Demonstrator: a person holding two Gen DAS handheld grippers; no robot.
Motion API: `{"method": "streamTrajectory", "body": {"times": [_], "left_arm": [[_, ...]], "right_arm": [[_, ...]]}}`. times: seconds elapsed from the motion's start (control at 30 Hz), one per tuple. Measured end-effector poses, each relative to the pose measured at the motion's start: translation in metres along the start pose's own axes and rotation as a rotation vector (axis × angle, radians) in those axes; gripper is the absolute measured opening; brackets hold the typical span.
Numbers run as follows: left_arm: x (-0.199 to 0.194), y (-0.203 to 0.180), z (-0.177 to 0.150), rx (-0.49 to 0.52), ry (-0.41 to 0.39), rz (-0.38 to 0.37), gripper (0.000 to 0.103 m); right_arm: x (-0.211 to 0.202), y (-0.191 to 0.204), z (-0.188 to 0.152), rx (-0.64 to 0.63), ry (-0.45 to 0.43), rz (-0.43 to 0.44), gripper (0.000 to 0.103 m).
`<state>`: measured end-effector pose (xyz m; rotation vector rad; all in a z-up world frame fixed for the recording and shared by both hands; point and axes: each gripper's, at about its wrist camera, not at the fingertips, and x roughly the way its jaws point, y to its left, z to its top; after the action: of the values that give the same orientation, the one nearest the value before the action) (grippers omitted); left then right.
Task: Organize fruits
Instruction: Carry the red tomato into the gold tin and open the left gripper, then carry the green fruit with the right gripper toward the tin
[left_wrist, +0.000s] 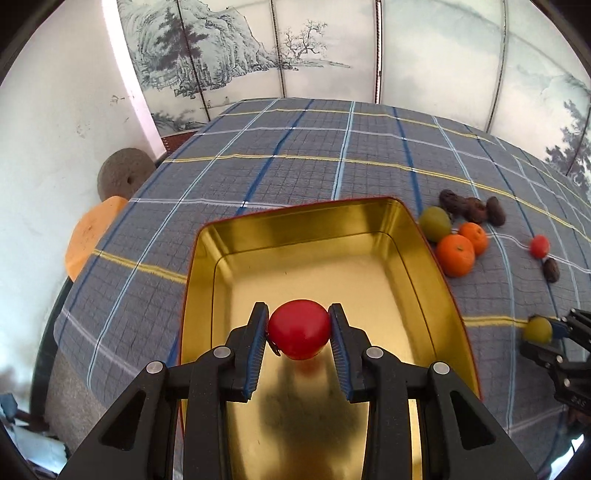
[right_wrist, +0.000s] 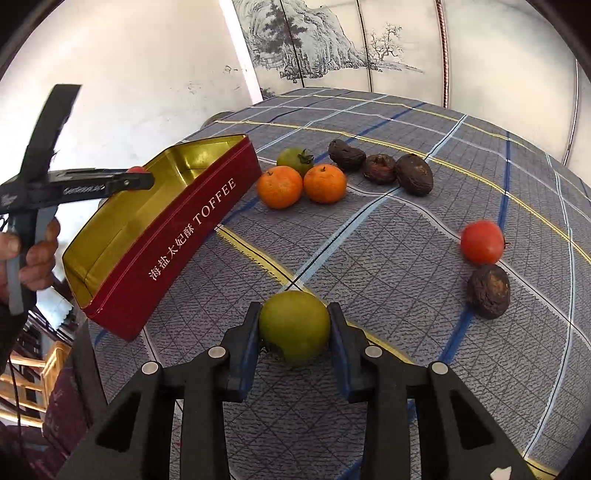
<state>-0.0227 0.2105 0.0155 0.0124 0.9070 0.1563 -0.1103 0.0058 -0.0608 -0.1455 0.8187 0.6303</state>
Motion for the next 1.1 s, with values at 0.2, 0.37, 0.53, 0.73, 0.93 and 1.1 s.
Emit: {"method": "streamTrajectory", "body": {"times": [0.2,0.37,0.53,0.73,0.93,1.1], "left_arm": [[0.020,0.010,0.017,-0.016,0.030,0.030,0.036],[0.025,0.016,0.027,-0.024,0.033,0.058,0.048],[0.011,0.017,0.028,-0.023,-0.026,0.093,0.074],[-0.024,0.011,0.014,-0.023,-0.078,0.074,0.074],[-0.061,0.002,-0.013,-0.022,-0.128,0.081,0.075],[-0.085,0.003,-0.036,-0.039,-0.167,0.078,0.079]], "right_arm": [[0.000,-0.001,0.001,0.001,0.000,0.001,0.032],[0.000,-0.001,0.000,-0.003,0.001,-0.004,0.032],[0.000,0.000,0.000,-0.002,0.001,-0.006,0.032],[0.000,0.000,0.000,-0.004,0.001,-0.016,0.032],[0.001,0.000,0.000,-0.001,0.000,-0.026,0.032],[0.000,0.001,-0.001,0.003,0.000,-0.042,0.032]]}}
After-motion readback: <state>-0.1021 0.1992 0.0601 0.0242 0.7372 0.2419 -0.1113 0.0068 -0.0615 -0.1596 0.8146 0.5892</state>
